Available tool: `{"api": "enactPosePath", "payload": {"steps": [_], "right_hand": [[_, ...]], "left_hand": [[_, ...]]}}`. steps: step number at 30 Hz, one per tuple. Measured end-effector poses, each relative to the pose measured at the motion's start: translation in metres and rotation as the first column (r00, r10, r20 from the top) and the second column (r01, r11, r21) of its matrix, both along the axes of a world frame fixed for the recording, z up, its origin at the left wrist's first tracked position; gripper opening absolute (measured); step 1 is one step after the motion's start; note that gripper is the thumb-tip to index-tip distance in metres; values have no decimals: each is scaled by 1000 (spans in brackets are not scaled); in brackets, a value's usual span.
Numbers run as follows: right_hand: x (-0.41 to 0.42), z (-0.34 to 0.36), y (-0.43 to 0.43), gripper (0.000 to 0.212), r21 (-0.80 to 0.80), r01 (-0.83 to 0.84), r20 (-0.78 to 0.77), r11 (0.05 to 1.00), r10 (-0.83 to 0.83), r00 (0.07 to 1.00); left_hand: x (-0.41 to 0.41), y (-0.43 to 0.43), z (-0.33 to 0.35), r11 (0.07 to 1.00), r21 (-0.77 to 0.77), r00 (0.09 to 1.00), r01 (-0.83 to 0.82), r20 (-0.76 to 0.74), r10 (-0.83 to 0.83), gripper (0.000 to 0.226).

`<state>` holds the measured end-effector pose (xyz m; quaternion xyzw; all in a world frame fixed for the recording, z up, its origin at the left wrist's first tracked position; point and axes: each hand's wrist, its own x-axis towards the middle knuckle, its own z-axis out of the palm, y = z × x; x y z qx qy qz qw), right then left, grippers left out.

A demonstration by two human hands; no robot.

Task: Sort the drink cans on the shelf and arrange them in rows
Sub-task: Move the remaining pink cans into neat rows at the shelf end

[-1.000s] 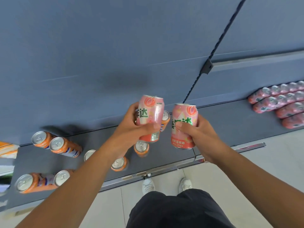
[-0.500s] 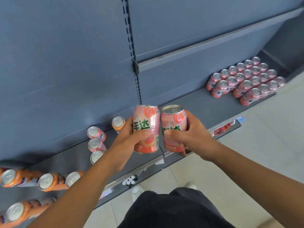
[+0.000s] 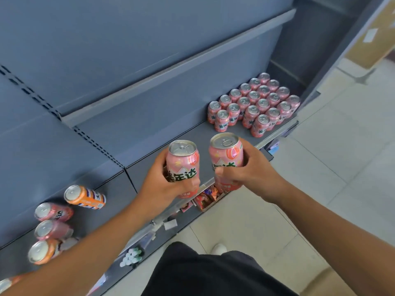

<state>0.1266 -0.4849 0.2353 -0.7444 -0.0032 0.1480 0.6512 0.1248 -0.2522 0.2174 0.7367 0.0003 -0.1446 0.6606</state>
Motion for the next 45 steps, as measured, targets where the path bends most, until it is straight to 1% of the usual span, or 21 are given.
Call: {"api": "enactPosePath", "payload": {"steps": [3, 8, 17, 22, 25, 27, 30, 32, 35, 41, 43, 45], "right_hand": [[14, -3, -31, 56, -19, 13, 0, 1000, -13, 1000], [51, -12, -68, 58, -34, 39, -2, 999, -39, 999], [145, -33, -115, 73, -92, 114, -59, 989, -119, 991], [191, -41, -138, 69, -105, 100, -118, 989, -112, 987], [218, -47, -150, 63, -87, 67, -141, 994, -79, 987], [236, -55, -160, 63, -91, 27, -163, 995, -41, 986], [263, -69, -173, 67, -125, -62, -201, 990, 36, 979], [281, -77, -183, 65, -143, -115, -218, 983, 82, 972], [303, -90, -196, 58, -166, -186, -223, 968, 147, 964], [334, -123, -209, 58, -163, -335, -268, 928, 285, 920], [342, -132, -210, 60, -179, -390, -261, 903, 339, 904], [348, -142, -210, 60, -204, -448, -240, 871, 399, 885]], "left_hand": [[17, -32, -3, 998, 14, 998, 57, 1, -57, 74], [60, -70, -16, 995, 20, 995, 101, -17, -100, 79], [162, -120, -45, 997, -41, 996, 64, -53, -66, 78], [202, -143, -56, 998, -39, 995, 52, -85, -55, 81], [219, -157, -63, 999, -36, 994, 23, -106, -27, 84], [229, -167, -71, 1000, -19, 994, -12, -110, 10, 86], [239, -183, -83, 994, 3, 984, -111, -142, 110, 87], [243, -196, -90, 984, 36, 971, -175, -157, 179, 87], [246, -215, -102, 957, 91, 943, -276, -166, 288, 82], [245, -250, -127, 875, 196, 863, -442, -174, 474, 70], [242, -256, -138, 853, 248, 847, -458, -169, 504, 70], [240, -261, -150, 844, 302, 850, -444, -157, 503, 71]]}}
